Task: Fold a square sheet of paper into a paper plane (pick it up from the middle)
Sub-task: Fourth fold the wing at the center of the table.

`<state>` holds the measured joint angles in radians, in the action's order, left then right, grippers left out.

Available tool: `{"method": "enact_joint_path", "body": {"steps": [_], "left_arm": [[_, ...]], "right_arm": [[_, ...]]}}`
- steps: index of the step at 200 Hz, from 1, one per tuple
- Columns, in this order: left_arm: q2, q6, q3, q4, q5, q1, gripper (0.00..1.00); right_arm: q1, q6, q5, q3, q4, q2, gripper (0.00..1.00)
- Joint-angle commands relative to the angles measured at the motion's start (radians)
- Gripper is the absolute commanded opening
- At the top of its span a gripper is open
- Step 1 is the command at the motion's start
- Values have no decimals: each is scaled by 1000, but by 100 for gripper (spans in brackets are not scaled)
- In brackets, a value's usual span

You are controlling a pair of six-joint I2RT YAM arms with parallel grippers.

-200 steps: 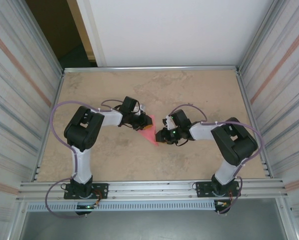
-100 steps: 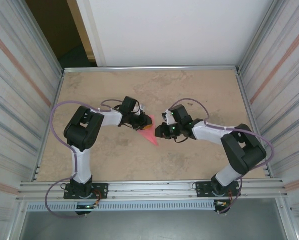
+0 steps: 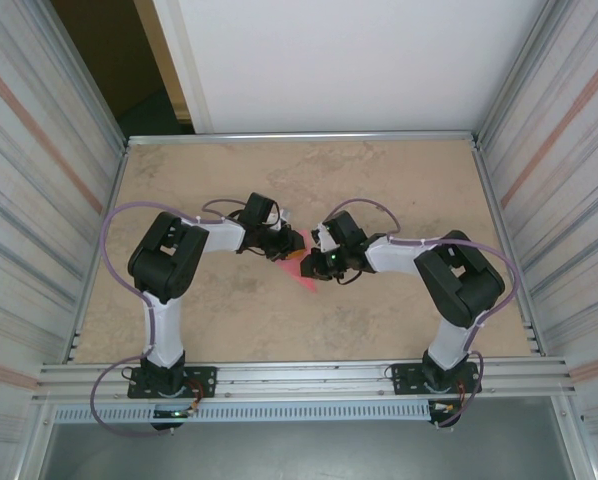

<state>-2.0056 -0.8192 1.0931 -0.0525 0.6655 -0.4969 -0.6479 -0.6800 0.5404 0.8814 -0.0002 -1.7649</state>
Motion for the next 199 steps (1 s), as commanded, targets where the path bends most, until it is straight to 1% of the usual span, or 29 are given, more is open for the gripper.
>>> {"method": "enact_joint_path", "body": {"steps": [1,199], "left_arm": [[-25,1,7,58,-19,6,21],[-40,-3,26,98,-37,14,21]], "right_arm": [[-1,11,-29,15,-31,-10,15],[8,13,-69,-23,-56,-30,14]]}}
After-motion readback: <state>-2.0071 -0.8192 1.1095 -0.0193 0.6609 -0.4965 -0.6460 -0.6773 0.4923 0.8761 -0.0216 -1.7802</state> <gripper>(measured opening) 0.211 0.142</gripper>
